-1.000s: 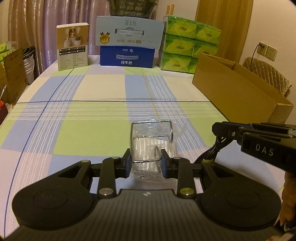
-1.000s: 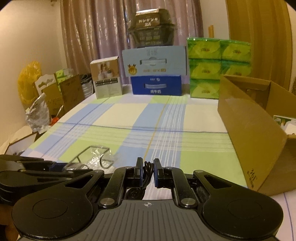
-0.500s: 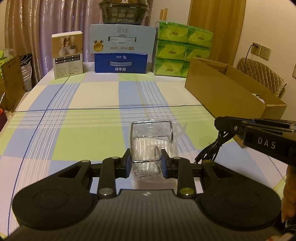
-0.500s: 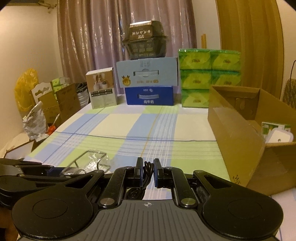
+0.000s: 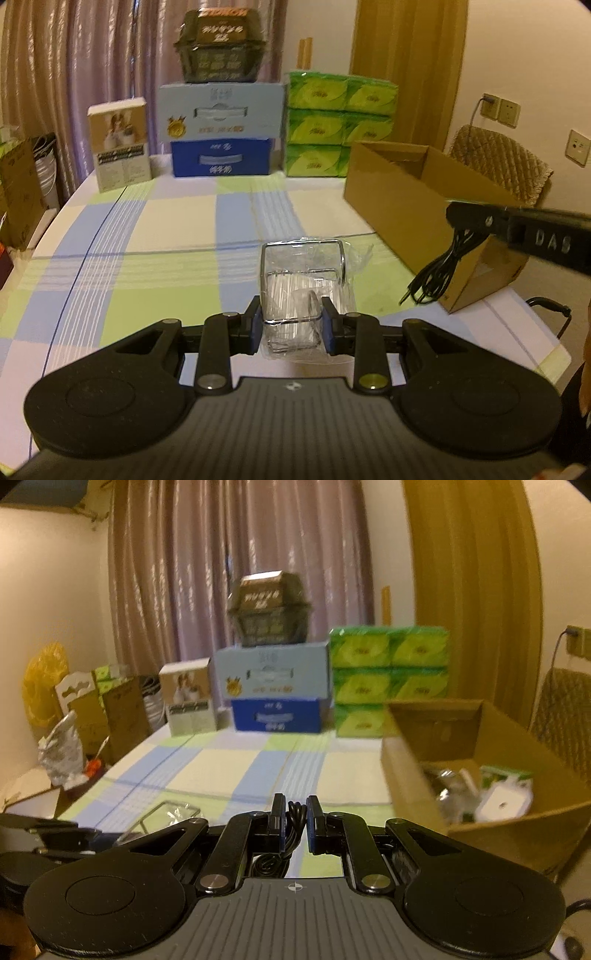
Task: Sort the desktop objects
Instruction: 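Carry the packet with the left tool while the right tool carries the cable over the cardboard box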
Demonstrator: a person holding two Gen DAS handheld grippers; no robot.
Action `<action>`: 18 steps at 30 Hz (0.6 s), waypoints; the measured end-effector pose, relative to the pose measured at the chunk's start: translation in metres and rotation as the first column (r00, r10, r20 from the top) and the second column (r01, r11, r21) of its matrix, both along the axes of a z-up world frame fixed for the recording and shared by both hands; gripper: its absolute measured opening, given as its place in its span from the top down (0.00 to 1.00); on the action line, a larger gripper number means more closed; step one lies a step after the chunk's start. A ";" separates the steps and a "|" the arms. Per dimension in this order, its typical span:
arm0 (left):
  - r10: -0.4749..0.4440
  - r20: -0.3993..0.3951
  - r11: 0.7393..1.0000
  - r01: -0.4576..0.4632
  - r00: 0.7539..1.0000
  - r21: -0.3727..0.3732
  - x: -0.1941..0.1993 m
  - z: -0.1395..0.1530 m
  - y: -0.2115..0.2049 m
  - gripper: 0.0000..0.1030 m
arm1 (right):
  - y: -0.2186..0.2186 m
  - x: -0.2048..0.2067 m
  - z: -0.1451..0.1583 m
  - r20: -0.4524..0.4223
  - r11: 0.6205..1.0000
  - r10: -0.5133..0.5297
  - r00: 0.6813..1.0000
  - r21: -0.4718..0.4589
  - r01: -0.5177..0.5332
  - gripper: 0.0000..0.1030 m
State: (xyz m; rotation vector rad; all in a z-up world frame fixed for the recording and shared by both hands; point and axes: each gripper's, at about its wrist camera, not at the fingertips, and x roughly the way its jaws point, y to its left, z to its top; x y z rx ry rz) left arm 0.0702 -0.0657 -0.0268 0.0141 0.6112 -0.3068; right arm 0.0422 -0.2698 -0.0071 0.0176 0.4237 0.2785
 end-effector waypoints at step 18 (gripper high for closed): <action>-0.231 0.104 0.971 0.236 0.967 -0.042 0.071 0.071 -0.172 0.75 | -0.171 0.050 0.089 0.049 0.984 -0.177 0.983 -0.005 0.177 0.93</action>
